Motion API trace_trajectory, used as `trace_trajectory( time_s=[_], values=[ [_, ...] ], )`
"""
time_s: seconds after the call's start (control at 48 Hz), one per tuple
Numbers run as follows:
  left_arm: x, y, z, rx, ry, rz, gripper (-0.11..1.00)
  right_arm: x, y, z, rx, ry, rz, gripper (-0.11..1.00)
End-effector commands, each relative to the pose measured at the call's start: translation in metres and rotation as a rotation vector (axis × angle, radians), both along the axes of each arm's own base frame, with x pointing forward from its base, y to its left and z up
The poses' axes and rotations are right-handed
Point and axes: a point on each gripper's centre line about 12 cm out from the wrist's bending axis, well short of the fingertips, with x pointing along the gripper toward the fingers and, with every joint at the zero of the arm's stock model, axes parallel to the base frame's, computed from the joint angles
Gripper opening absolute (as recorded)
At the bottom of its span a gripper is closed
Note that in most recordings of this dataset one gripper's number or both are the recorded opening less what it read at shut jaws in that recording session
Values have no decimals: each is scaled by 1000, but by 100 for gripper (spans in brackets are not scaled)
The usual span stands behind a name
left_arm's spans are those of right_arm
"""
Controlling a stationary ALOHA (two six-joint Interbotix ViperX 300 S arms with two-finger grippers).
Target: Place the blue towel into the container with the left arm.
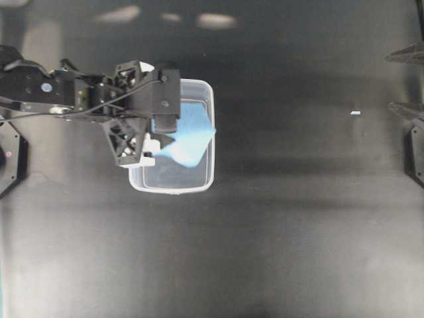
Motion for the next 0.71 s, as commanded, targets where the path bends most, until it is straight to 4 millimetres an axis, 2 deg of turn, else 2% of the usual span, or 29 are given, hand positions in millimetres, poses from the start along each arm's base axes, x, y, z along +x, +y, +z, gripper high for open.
trace_trajectory(
  time_s=[0.0,0.083,0.167,0.333,0.354,0.479,0.562,0.687],
  values=[
    [7,-1,12,2,-61,-1,76,1,0,4,4,-11,-2,76],
    [6,-1,20,-14,-80,19,89,1,0,4,4,-14,-2,76],
    [-1,-1,39,-26,-124,35,90,1,0,5,4,-19,-2,76],
    [-26,-5,97,-32,-295,37,88,1,0,4,2,-17,-2,76],
    [-33,-6,110,-33,-335,37,88,1,0,4,2,-17,-2,76],
    [-65,-12,153,-39,-498,23,88,1,0,4,2,-17,-2,76],
    [-87,-16,167,-46,-588,9,88,1,0,4,-1,-17,-2,76],
    [-119,-23,169,-56,-652,-13,88,1,0,4,-4,-17,-2,76]
  ],
)
